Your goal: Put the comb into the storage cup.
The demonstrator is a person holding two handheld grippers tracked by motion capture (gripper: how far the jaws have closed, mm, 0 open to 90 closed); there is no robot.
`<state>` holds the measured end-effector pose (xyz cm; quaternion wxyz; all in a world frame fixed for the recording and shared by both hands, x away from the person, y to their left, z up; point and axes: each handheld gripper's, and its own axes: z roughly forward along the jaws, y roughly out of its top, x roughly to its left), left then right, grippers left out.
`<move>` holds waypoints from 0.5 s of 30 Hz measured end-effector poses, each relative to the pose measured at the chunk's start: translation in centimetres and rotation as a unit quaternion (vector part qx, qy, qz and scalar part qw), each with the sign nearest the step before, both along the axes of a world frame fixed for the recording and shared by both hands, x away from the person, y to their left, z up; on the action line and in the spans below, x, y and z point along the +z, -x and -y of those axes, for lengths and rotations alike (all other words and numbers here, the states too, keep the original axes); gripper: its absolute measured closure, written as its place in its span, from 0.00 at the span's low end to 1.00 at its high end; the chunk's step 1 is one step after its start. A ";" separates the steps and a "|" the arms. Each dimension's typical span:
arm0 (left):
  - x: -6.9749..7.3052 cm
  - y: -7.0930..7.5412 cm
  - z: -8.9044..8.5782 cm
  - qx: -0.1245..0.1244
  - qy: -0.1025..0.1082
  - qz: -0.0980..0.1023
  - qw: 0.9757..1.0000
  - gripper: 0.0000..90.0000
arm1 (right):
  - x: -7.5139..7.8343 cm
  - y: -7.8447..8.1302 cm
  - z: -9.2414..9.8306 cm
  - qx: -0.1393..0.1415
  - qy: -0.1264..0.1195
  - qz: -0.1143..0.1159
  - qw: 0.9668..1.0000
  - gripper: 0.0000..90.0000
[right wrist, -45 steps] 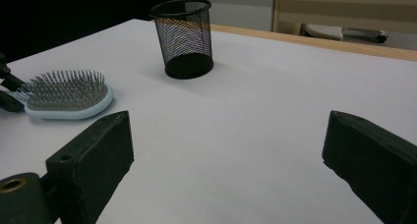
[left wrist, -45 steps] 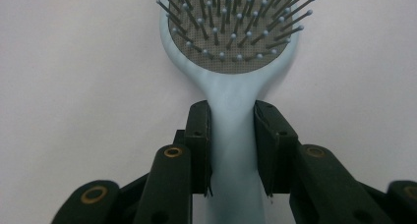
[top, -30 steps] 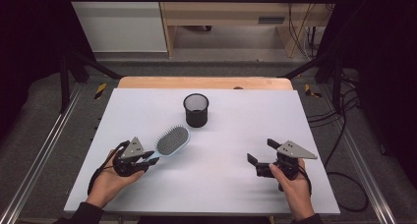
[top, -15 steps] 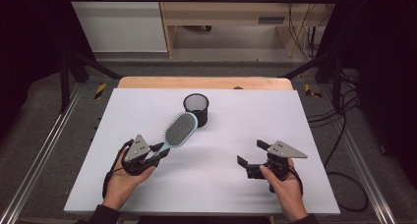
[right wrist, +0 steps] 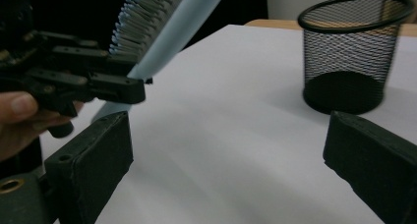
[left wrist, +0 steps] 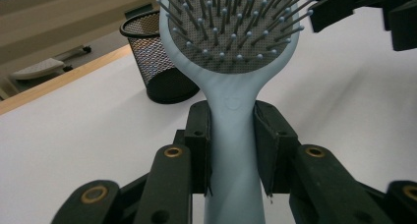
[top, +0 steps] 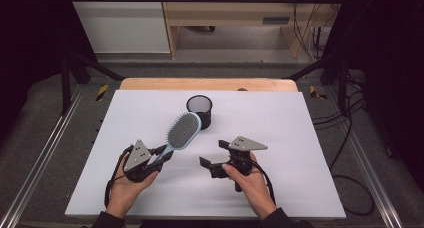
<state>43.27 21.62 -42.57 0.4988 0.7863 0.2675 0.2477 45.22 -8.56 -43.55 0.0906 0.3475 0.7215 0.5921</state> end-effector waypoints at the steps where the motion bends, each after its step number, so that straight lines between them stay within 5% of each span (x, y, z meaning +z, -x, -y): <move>1: 0.1 0.1 0.0 -0.003 0.007 -0.002 1.000 0.77 | 0.2 -0.1 -0.4 0.004 -0.005 -0.005 1.000 0.05; 7: 0.3 0.5 0.2 -0.005 0.009 0.004 1.000 0.77 | 1.3 -0.2 -1.7 0.027 -0.032 -0.011 0.999 0.06; 15: 0.4 0.7 0.5 -0.008 0.015 0.008 1.000 0.77 | 2.3 -0.2 -2.9 0.037 -0.033 -0.015 0.999 0.07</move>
